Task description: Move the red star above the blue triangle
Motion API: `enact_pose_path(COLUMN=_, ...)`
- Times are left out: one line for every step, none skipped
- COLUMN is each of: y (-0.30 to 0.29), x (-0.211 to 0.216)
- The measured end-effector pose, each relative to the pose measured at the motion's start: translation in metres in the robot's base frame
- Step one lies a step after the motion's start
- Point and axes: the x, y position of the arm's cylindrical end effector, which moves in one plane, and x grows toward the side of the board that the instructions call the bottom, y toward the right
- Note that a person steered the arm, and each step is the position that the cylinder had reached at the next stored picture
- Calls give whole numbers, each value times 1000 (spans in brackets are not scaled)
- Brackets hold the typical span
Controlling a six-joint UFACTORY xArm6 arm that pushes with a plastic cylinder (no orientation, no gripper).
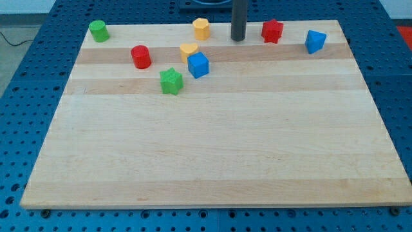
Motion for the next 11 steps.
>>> enact_pose_path(y=39, x=-14)
enact_pose_path(y=73, x=-14)
enact_pose_path(y=56, x=-16)
enact_pose_path(y=21, x=5)
enact_pose_path(y=7, x=33)
enact_pose_path(y=20, x=46)
enact_pose_path(y=59, x=32)
enact_pose_path(y=100, x=19)
enact_pose_path(y=119, x=15)
enact_pose_path(y=93, x=33)
enact_pose_path(y=59, x=86)
